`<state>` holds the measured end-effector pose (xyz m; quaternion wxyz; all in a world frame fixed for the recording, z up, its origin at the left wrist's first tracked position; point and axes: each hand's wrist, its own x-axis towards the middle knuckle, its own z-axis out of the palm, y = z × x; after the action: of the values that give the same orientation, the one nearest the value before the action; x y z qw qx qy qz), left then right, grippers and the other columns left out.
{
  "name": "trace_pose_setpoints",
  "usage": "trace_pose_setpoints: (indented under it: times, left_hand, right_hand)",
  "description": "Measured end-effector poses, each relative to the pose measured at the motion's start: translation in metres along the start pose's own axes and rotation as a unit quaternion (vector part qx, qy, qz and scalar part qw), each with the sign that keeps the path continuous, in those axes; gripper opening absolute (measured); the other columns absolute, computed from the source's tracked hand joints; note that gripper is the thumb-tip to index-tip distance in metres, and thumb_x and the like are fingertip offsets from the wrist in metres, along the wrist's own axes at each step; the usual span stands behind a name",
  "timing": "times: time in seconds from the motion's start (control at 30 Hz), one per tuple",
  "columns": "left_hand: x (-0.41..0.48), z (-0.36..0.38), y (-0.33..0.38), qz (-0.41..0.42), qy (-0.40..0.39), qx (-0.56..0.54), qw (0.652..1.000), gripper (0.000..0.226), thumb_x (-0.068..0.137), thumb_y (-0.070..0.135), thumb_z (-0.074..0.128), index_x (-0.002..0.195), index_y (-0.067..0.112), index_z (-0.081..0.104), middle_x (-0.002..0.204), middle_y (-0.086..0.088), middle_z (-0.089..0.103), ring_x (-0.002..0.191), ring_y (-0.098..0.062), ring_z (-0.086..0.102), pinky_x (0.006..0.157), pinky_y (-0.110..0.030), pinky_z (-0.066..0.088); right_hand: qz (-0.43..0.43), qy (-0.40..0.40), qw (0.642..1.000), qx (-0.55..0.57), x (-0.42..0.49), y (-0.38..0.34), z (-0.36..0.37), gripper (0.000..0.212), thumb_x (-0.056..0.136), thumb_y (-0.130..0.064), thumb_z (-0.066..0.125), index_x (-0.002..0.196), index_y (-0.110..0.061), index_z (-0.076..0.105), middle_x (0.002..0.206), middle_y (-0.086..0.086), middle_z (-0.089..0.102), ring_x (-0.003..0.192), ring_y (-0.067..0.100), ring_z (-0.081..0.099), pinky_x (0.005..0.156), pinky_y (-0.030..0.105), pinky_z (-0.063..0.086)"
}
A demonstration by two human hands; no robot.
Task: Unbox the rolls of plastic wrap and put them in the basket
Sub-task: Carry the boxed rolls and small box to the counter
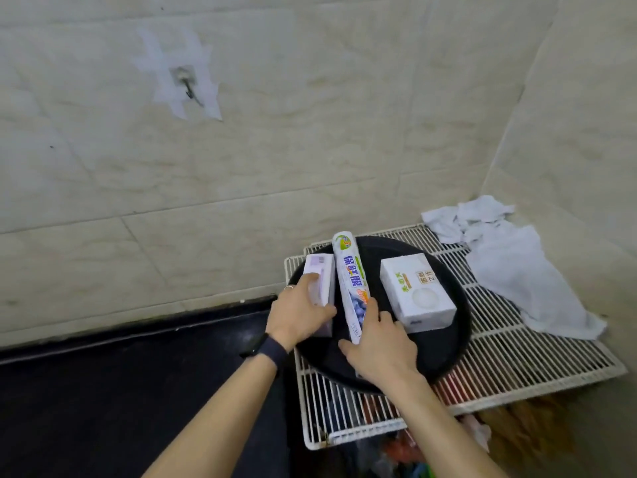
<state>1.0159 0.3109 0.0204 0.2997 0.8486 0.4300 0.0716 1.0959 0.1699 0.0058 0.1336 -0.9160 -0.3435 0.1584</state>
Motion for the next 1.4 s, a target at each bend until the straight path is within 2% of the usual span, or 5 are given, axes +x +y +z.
trace_pose_setpoints:
  times: [0.27, 0.4, 0.6, 0.87, 1.4]
  left_hand:
    - [-0.038, -0.033, -0.021, -0.035, 0.071, -0.17, 0.982, 0.069, 0.065, 0.047, 0.065, 0.132, 0.04, 0.051, 0.127, 0.002, 0.063, 0.107, -0.022, 0.06, 0.081, -0.032, 0.049]
    - [-0.074, -0.061, -0.068, -0.064, 0.136, -0.272, 0.95, 0.061, 0.068, 0.042, 0.07, 0.128, 0.044, 0.054, 0.115, 0.01, 0.065, 0.103, -0.014, 0.064, 0.086, -0.036, 0.056]
    - [-0.143, -0.086, -0.162, -0.159, 0.215, -0.327, 0.906, 0.061, 0.066, 0.041, 0.072, 0.124, 0.05, 0.054, 0.106, 0.015, 0.068, 0.093, -0.006, 0.069, 0.077, -0.033, 0.059]
    - [-0.226, -0.093, -0.293, -0.302, 0.245, -0.247, 0.887, 0.058, 0.074, 0.035, 0.069, 0.129, 0.044, 0.051, 0.121, 0.003, 0.062, 0.101, -0.019, 0.062, 0.078, -0.031, 0.05]
    - [-0.216, -0.068, -0.506, -0.299, 0.064, -0.172, 0.936, 0.079, 0.08, 0.032, 0.068, 0.149, 0.031, 0.03, 0.148, -0.007, 0.042, 0.129, -0.027, 0.047, 0.099, -0.032, 0.039]
  right_hand:
    - [0.025, -0.036, 0.982, 0.185, 0.011, 0.015, -0.011, 0.069, 0.082, -0.04, 0.069, 0.141, -0.016, 0.041, 0.127, 0.007, 0.06, 0.112, 0.03, 0.061, 0.084, 0.038, 0.048]
    - [0.028, -0.123, 0.861, 0.492, -0.006, 0.01, -0.024, 0.04, 0.075, -0.025, 0.077, 0.112, -0.013, 0.07, 0.093, 0.006, 0.078, 0.078, 0.019, 0.071, 0.065, 0.032, 0.054]
    - [-0.061, -0.268, 0.784, 0.556, -0.055, -0.061, 0.0, 0.033, 0.061, -0.02, 0.07, 0.094, -0.016, 0.073, 0.081, 0.01, 0.074, 0.063, 0.02, 0.069, 0.054, 0.032, 0.054]
    - [-0.064, -0.385, 0.841, 0.375, -0.108, -0.159, 0.142, 0.057, 0.052, -0.032, 0.082, 0.102, -0.013, 0.063, 0.088, 0.008, 0.073, 0.066, 0.021, 0.07, 0.058, 0.036, 0.058]
    - [0.013, -0.238, 0.953, 0.187, -0.178, -0.291, 0.371, 0.056, 0.071, -0.032, 0.076, 0.119, -0.012, 0.056, 0.113, 0.007, 0.06, 0.104, 0.028, 0.06, 0.088, 0.038, 0.051]
